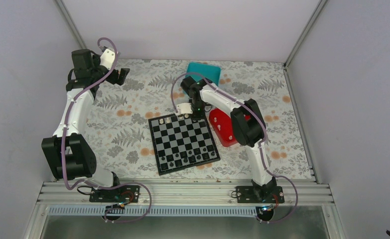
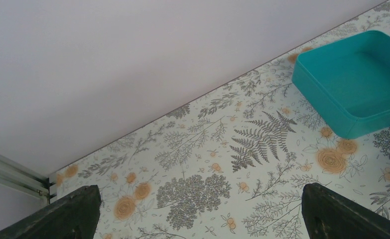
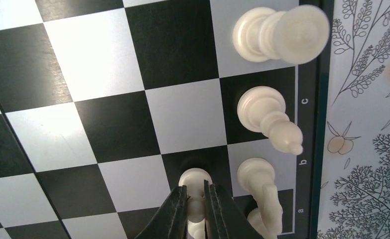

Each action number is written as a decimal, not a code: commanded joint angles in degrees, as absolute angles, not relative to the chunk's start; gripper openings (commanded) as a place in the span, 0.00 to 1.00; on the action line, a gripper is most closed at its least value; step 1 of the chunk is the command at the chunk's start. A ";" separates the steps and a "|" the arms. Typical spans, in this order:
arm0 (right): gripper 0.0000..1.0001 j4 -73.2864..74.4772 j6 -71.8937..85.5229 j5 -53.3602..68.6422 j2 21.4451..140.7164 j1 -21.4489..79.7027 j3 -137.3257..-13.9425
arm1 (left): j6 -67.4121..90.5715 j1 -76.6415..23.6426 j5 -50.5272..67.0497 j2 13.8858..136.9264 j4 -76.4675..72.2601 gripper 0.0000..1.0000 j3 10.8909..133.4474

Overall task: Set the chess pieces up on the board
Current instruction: Place the chess piece on the chessboard, then pick up the chess piece from the storage box, then place the chess piece on the chessboard.

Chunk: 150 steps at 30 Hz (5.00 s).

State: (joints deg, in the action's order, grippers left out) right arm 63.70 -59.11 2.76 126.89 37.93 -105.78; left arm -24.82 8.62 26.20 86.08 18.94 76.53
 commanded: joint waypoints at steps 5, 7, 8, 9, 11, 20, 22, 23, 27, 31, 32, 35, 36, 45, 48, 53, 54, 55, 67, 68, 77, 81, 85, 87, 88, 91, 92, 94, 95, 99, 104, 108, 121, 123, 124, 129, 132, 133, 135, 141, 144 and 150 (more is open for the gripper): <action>0.13 63.91 -60.12 3.74 128.07 38.58 -107.51 | -25.04 9.05 27.65 86.60 18.64 1.00 77.19; 0.16 63.85 -60.11 3.82 127.81 38.57 -107.63 | -25.05 9.05 27.61 86.66 18.58 1.00 77.17; 0.17 63.88 -60.07 3.97 127.61 38.52 -107.75 | -25.05 9.05 27.60 86.73 18.59 1.00 77.17; 0.18 63.88 -60.03 4.15 127.35 38.50 -107.80 | -25.05 9.03 27.62 86.66 18.63 1.00 77.17; 0.21 63.75 -59.88 4.13 126.66 38.50 -107.81 | -25.05 9.04 27.60 86.63 18.65 1.00 77.29; 0.27 67.51 -57.77 4.47 121.32 37.59 -108.92 | -25.40 9.05 27.61 86.37 19.15 1.00 77.51; 0.28 69.32 -57.65 5.57 118.40 37.00 -108.63 | -25.47 9.05 27.46 86.16 19.27 1.00 77.60; 0.28 69.88 -57.48 6.09 116.54 36.47 -108.26 | -25.49 9.05 27.41 85.95 19.26 1.00 77.60; 0.31 70.39 -57.13 5.96 108.02 32.40 -103.34 | -25.58 9.05 27.13 85.56 19.46 1.00 77.77; 0.34 68.50 -57.22 4.44 102.73 23.78 -96.49 | -25.41 9.05 27.08 85.32 19.29 1.00 77.53; 0.35 67.88 -57.58 3.88 102.14 21.67 -94.66 | -25.34 9.05 27.06 85.30 19.17 1.00 77.32; 0.36 64.78 -58.62 2.37 100.66 16.34 -88.88 | -25.31 9.05 26.92 85.22 18.89 1.00 77.04; 0.38 63.09 -59.01 1.93 100.21 14.94 -86.79 | -25.25 9.05 26.91 85.25 18.83 1.00 77.00; 0.43 57.71 -58.87 1.17 102.50 9.39 -77.70 | -24.70 9.05 27.24 85.81 18.70 1.00 77.07; 0.42 56.11 -58.32 0.66 103.61 9.21 -76.27 | -24.77 9.05 27.24 85.90 18.59 1.00 76.99; 0.41 54.19 -57.66 0.22 105.81 8.94 -74.77 | -24.70 9.03 26.92 86.02 18.59 1.00 77.12; 0.41 53.81 -57.66 0.20 106.21 8.86 -74.53 | -24.70 9.05 26.90 86.03 18.58 1.00 77.08; 0.41 53.56 -57.49 0.10 106.50 8.80 -74.42 | -24.67 9.05 26.85 85.98 18.56 1.00 77.22; 0.39 53.60 -57.05 0.09 107.84 7.71 -73.30 | -24.70 9.06 27.00 86.20 18.62 1.00 77.21; 0.39 53.62 -57.04 0.09 107.76 7.68 -73.18 | -24.70 9.03 26.98 86.22 18.63 1.00 77.25; 0.37 54.70 -56.87 0.49 107.76 7.42 -72.68 | -24.77 9.05 26.94 86.04 18.71 1.00 77.08; 0.35 54.33 -56.74 0.67 108.05 7.34 -72.31 | -24.83 9.05 26.95 86.21 18.70 1.00 77.04; 0.26 54.28 -56.53 0.54 108.48 7.34 -72.29 | -24.87 9.05 26.90 86.16 18.66 1.00 77.10; 0.24 54.61 -56.56 0.46 108.61 7.31 -72.51 | -24.87 9.04 27.00 86.21 18.76 1.00 77.21; 0.24 54.77 -56.44 0.40 108.73 7.30 -72.71 | -24.87 9.05 27.05 86.18 18.78 1.00 77.17; 0.21 54.90 -56.51 0.44 108.91 7.32 -73.22 | -24.87 9.05 26.98 86.20 18.77 1.00 77.09; 0.19 55.13 -56.50 0.52 108.88 7.30 -73.55 | -24.87 9.04 27.05 86.14 18.74 1.00 77.09; 0.14 55.80 -56.55 0.84 108.74 7.30 -74.48 | -24.83 9.05 27.07 86.16 18.80 1.00 77.17; 0.12 56.34 -56.55 1.06 108.47 7.37 -75.07 | -24.87 9.01 27.04 86.21 18.75 1.00 77.17; 0.06 59.44 -56.37 0.70 106.94 8.29 -78.49 | -24.87 9.05 27.05 86.16 18.71 1.00 77.21; 0.06 65.21 -55.32 -1.77 104.75 12.53 -85.75 | -24.82 9.05 27.02 86.02 18.73 1.00 77.21; 0.06 69.21 -54.83 -2.88 104.70 19.64 -95.02 | -24.79 9.05 27.20 86.04 18.80 1.00 77.33; 0.08 70.20 -57.60 -4.59 118.23 39.69 -112.49 | -24.70 9.01 27.82 85.86 19.03 1.00 77.49; 0.08 69.53 -57.93 -3.95 120.08 41.02 -112.61 | -24.70 9.05 27.91 85.78 19.02 1.00 77.44; 0.09 69.21 -58.11 -3.60 120.97 41.45 -112.59 | -24.70 9.05 27.96 85.67 18.96 1.00 77.45; 0.09 68.43 -58.29 -2.20 125.10 42.68 -112.93 | -24.68 9.05 28.21 85.45 19.04 1.00 77.34; 0.09 67.61 -58.54 -0.82 126.22 43.37 -112.13 | -24.68 9.05 28.30 85.33 18.99 1.00 77.17; 0.09 67.20 -58.62 -0.72 126.48 43.63 -111.68 | -24.69 9.01 28.39 85.42 19.05 1.00 77.17; 0.09 66.83 -58.71 -0.52 127.19 43.84 -111.33 | -24.70 9.05 28.39 85.46 19.05 1.00 77.20; 0.10 66.36 -58.89 0.24 128.90 44.12 -111.52 | -24.69 9.07 28.31 85.23 19.04 1.00 77.13; 0.10 66.29 -59.02 0.27 129.59 44.21 -111.79 | -24.78 9.05 28.22 85.05 19.00 1.00 77.08; 0.10 65.98 -58.75 -0.26 130.60 44.17 -111.67 | -24.70 9.05 28.28 85.07 19.13 1.00 77.12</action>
State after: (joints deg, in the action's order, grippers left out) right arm 66.54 -58.43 -0.71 129.80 43.55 -111.61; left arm -24.82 8.62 26.85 86.30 18.98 76.53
